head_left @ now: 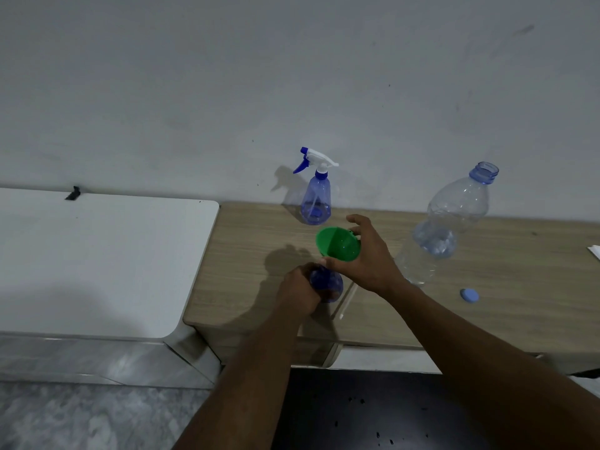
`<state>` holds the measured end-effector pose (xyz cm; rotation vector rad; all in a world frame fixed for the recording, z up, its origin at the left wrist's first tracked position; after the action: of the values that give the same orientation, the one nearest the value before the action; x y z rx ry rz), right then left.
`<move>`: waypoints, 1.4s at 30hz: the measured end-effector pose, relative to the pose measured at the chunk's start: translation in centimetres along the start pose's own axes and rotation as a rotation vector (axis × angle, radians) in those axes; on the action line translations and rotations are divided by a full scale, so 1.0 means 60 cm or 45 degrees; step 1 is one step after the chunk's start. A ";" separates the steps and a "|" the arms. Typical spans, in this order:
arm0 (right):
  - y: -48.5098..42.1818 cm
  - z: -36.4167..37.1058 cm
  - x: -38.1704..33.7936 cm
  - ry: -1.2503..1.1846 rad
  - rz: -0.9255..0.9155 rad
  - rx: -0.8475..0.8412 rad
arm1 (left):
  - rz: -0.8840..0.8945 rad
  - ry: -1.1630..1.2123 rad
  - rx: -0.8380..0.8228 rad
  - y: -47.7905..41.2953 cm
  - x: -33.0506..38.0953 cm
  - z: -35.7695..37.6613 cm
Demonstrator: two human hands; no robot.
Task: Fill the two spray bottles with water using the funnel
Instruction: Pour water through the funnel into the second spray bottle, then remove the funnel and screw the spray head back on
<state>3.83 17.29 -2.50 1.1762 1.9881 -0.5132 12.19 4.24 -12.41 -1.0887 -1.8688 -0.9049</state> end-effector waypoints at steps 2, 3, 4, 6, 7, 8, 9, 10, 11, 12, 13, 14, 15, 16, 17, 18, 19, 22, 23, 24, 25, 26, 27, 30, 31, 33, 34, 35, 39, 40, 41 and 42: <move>-0.002 -0.006 0.007 0.007 0.023 -0.049 | 0.007 -0.057 0.001 -0.002 -0.002 0.001; -0.003 -0.009 0.010 0.012 0.035 -0.076 | 0.010 -0.078 0.009 -0.003 -0.004 0.002; -0.003 -0.012 0.011 0.017 0.044 -0.100 | 0.013 -0.090 0.019 -0.002 -0.003 0.001; -0.007 -0.016 0.012 0.039 0.056 -0.135 | 0.017 -0.090 0.033 -0.004 -0.002 0.001; -0.009 -0.018 0.012 0.059 0.059 -0.142 | 0.019 -0.089 0.031 -0.004 -0.003 0.001; -0.012 -0.019 0.010 0.085 0.061 -0.146 | 0.015 -0.088 0.025 -0.005 -0.004 0.002; -0.014 -0.020 0.008 0.107 0.060 -0.147 | 0.012 -0.085 0.022 -0.005 -0.004 0.002; -0.016 -0.022 0.004 0.123 0.057 -0.147 | 0.015 -0.082 0.022 -0.006 -0.005 0.002; -0.018 -0.024 0.001 0.128 0.056 -0.151 | 0.024 -0.084 0.024 -0.005 -0.005 0.002; -0.019 -0.026 -0.001 0.126 0.062 -0.162 | 0.036 -0.094 0.032 -0.006 -0.005 0.003; -0.021 -0.028 0.001 0.118 0.078 -0.175 | 0.048 -0.102 0.038 -0.006 -0.006 0.003; -0.023 -0.028 0.006 0.110 0.108 -0.188 | 0.051 -0.106 0.039 -0.004 -0.004 0.002; -0.024 -0.029 0.012 0.084 0.147 -0.202 | 0.054 -0.108 0.037 -0.003 -0.004 0.002; -0.023 -0.030 0.017 0.028 0.194 -0.222 | 0.060 -0.108 0.034 -0.002 -0.003 0.002; -0.020 -0.031 0.023 -0.062 0.243 -0.248 | 0.072 -0.100 0.034 -0.001 -0.003 0.001; -0.016 -0.032 0.027 -0.159 0.285 -0.279 | 0.082 -0.083 0.034 0.000 -0.004 0.001; -0.010 -0.034 0.029 -0.245 0.328 -0.315 | 0.096 -0.071 0.035 0.001 -0.005 0.000; 0.000 -0.035 0.040 -0.359 0.422 -0.354 | 0.124 -0.072 0.040 0.003 -0.006 0.000; 0.002 -0.034 0.043 -0.375 0.447 -0.345 | 0.129 -0.074 0.041 0.004 -0.006 0.000; 0.003 -0.032 0.046 -0.391 0.465 -0.341 | 0.133 -0.070 0.042 0.005 -0.004 -0.001; 0.004 -0.030 0.050 -0.429 0.485 -0.349 | 0.140 -0.066 0.046 0.006 -0.004 0.000; 0.006 -0.027 0.054 -0.473 0.511 -0.361 | 0.147 -0.058 0.053 0.005 -0.006 0.000; 0.008 -0.024 0.057 -0.529 0.534 -0.377 | 0.149 -0.064 0.059 0.005 -0.005 -0.001; 0.015 -0.021 0.074 -0.697 0.588 -0.435 | 0.148 -0.086 0.056 0.006 -0.001 -0.003; 0.018 -0.020 0.081 -0.750 0.612 -0.445 | 0.149 -0.088 0.059 0.006 -0.001 -0.003; 0.025 -0.020 0.096 -0.854 0.649 -0.430 | 0.143 -0.087 0.067 0.006 -0.001 -0.003; 0.029 -0.020 0.103 -0.890 0.660 -0.402 | 0.135 -0.079 0.069 0.006 -0.001 -0.002; 0.032 -0.020 0.114 -0.902 0.668 -0.360 | 0.129 -0.075 0.070 0.005 -0.002 -0.001; 0.046 -0.016 0.160 -0.766 0.679 -0.156 | 0.116 -0.081 0.081 0.005 -0.004 0.001; 0.051 -0.013 0.171 -0.726 0.670 -0.121 | 0.118 -0.087 0.084 0.005 -0.005 0.000; 0.057 -0.010 0.181 -0.689 0.654 -0.094 | 0.123 -0.091 0.087 0.004 -0.005 0.000; 0.063 -0.005 0.187 -0.654 0.637 -0.070 | 0.124 -0.089 0.084 0.005 -0.005 0.000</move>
<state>3.73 25.72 -10.83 1.2937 1.2137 -0.4393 12.54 4.25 -12.62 -1.1735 -1.8719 -0.7532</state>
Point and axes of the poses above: each hand's wrist, its own y-axis away from the middle knuckle, its own z-axis out of the palm, x = y × z, the point moved 2 cm from there along -y, towards the middle knuckle, and after that the axes turned 8 degrees about z, right-handed, at the moved point
